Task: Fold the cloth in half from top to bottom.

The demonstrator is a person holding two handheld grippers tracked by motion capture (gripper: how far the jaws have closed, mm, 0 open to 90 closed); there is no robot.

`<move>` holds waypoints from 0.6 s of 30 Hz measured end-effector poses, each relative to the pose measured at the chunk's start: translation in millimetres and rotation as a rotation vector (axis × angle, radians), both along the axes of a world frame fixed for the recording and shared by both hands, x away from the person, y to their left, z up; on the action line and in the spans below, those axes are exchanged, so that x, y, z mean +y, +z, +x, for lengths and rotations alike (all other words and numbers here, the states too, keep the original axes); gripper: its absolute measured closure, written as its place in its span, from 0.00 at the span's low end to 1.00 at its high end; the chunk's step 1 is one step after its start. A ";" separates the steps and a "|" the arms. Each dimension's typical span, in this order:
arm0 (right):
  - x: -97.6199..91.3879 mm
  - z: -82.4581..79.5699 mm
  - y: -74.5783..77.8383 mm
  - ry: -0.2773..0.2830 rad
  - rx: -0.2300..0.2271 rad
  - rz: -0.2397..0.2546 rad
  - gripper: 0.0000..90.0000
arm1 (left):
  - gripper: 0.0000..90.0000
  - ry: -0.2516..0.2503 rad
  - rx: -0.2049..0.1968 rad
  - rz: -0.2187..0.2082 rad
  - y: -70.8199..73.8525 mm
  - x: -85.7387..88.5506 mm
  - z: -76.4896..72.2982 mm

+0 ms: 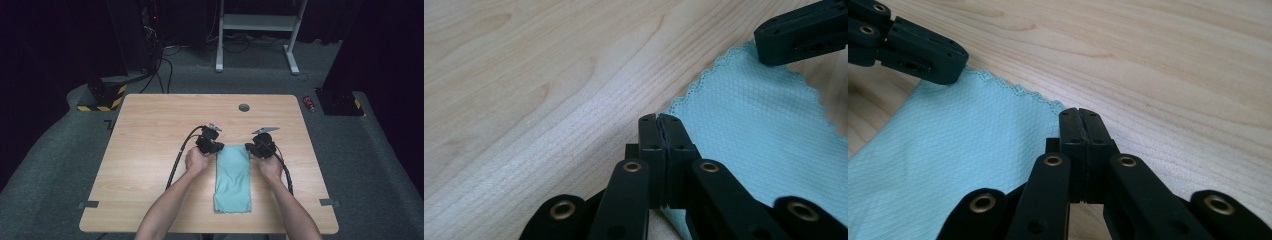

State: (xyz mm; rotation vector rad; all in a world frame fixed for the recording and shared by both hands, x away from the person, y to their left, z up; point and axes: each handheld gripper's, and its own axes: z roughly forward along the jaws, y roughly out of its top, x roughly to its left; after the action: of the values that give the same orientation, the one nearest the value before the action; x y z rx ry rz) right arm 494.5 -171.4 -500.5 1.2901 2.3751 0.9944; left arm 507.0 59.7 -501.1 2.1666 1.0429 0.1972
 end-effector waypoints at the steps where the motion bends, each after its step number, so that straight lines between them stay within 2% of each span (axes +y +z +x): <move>1: 0.5 -1.0 2.6 0.004 -0.007 -0.002 1.00 | 0.99 -0.003 -0.007 -0.002 2.3 1.0 -0.5; 6: 0.8 -3.3 11.6 0.015 -0.043 -0.004 1.00 | 0.99 -0.008 -0.026 -0.014 12.9 4.2 -0.2; 9: 3.8 -1.1 18.6 0.018 -0.043 -0.012 1.00 | 0.99 -0.003 -0.031 -0.018 15.4 8.0 0.7; 15: 12.9 5.0 30.6 0.041 -0.056 -0.015 1.00 | 0.99 0.031 -0.028 -0.061 20.4 20.9 5.9; 18: 16.7 9.8 34.6 0.043 -0.059 -0.013 1.00 | 0.99 0.034 -0.030 -0.060 26.4 24.9 11.3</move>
State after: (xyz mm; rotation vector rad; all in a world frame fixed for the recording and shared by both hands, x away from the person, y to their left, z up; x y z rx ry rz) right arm 504.2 -154.8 -465.8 1.1932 2.3700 1.0128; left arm 518.2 84.5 -474.7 2.0874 1.0556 0.2108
